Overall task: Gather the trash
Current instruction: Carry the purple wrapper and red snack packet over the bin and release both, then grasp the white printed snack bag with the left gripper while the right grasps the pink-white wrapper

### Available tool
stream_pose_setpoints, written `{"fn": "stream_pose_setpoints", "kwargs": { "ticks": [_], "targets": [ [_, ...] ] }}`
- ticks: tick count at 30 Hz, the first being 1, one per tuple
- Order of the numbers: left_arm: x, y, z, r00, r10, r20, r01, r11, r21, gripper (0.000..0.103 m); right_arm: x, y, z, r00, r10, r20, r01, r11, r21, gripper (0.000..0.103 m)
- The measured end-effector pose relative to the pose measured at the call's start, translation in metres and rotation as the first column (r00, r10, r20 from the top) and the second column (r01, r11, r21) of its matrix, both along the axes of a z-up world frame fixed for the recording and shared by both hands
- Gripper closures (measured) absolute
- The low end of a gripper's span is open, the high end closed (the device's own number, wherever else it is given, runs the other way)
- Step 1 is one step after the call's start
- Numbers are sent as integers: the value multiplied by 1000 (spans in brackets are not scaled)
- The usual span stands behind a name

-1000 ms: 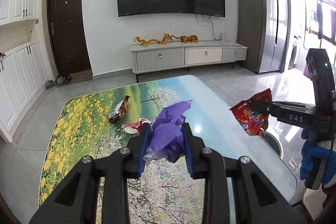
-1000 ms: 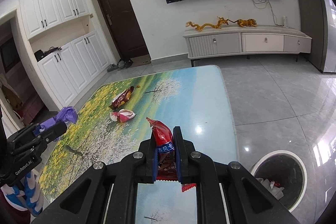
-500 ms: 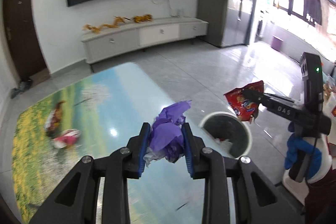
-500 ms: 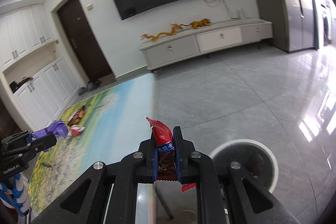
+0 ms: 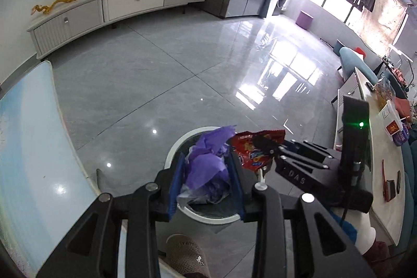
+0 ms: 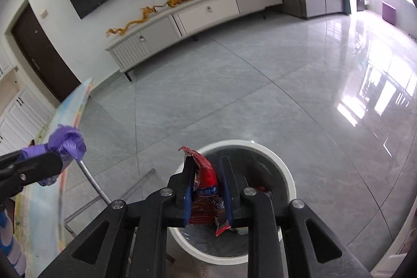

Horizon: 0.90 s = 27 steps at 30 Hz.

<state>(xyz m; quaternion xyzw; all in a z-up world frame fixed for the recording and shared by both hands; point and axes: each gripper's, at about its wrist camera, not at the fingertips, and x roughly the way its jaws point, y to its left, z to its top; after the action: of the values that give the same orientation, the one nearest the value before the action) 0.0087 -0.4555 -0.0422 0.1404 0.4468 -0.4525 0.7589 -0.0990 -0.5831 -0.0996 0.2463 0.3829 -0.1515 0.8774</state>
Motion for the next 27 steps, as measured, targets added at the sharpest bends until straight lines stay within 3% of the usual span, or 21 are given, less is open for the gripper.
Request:
{"fn": "stream_pose_setpoints", "kwargs": {
  "ticks": [1,5,9,13,19,23,25,27],
  "targets": [
    [-1,-7,-3,1000,-3,-4,3,1000,0,54,1,-3,-6,1000,-5,-15,5,1000,3,78],
    [-2,-20,-11,999,-23,-31,23,1000,-7,51,-4,-11,-21,998,-32,-60,32,999,-5,54],
    [-4,-16,-9,999,-21,-34,20,1000,-15,51,-11,-12,-21,997,-46,-69,46,999,-9,54],
    [0,5,5,1000,12,18,-11,1000,-29,51,-15,-5,-3,998,-35,-43,33,999,-33,54],
    [0,69,37,988,111,110,-101,991,-87,51,-11,23,42,1000,20,21,-18,995,-99,54],
    [1,122,57,977,169,129,-147,976,-162,51,-5,56,73,995,81,63,-71,986,-148,53],
    [-1,150,69,968,202,149,-172,966,-194,38,-2,75,87,990,114,84,-99,981,-168,52],
    [-3,177,80,953,249,170,-206,950,-234,33,2,97,101,983,151,106,-129,973,-189,52]
  ]
}}
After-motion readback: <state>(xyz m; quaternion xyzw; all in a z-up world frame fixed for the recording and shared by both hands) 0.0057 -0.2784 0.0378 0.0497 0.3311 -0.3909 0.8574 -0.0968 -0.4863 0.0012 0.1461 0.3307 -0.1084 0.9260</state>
